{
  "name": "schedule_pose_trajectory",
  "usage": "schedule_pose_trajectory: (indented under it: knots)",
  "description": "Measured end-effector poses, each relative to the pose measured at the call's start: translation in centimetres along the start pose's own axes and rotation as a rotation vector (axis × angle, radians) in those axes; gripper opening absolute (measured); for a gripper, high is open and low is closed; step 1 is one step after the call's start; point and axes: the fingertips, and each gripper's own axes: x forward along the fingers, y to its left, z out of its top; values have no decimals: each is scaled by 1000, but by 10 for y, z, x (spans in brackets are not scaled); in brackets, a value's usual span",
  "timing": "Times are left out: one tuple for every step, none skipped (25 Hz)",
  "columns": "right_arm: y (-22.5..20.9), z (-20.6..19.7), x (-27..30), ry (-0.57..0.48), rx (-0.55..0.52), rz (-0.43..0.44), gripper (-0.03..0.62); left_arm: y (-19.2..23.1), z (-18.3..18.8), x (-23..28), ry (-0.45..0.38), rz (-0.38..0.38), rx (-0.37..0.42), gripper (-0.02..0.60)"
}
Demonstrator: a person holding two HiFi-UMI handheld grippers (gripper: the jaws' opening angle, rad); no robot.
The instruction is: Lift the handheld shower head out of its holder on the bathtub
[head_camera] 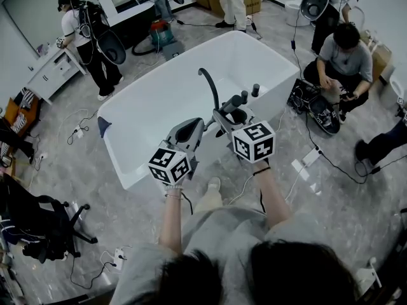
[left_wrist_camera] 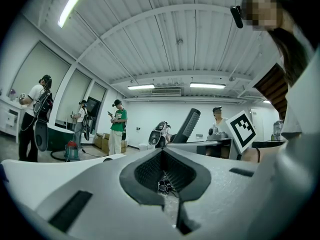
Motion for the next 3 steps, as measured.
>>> schedule_pose_trajectory:
  knots:
    - [-1,0,-1,0,1,0,133,-1,0,1,0,0,1,6]
    - [-2,0,-2,-1,1,0,133,-2,0,2,0,0,2,6]
    - [-3,0,-2,-1,2,-1,133,-3,1,2,0,0,3,6]
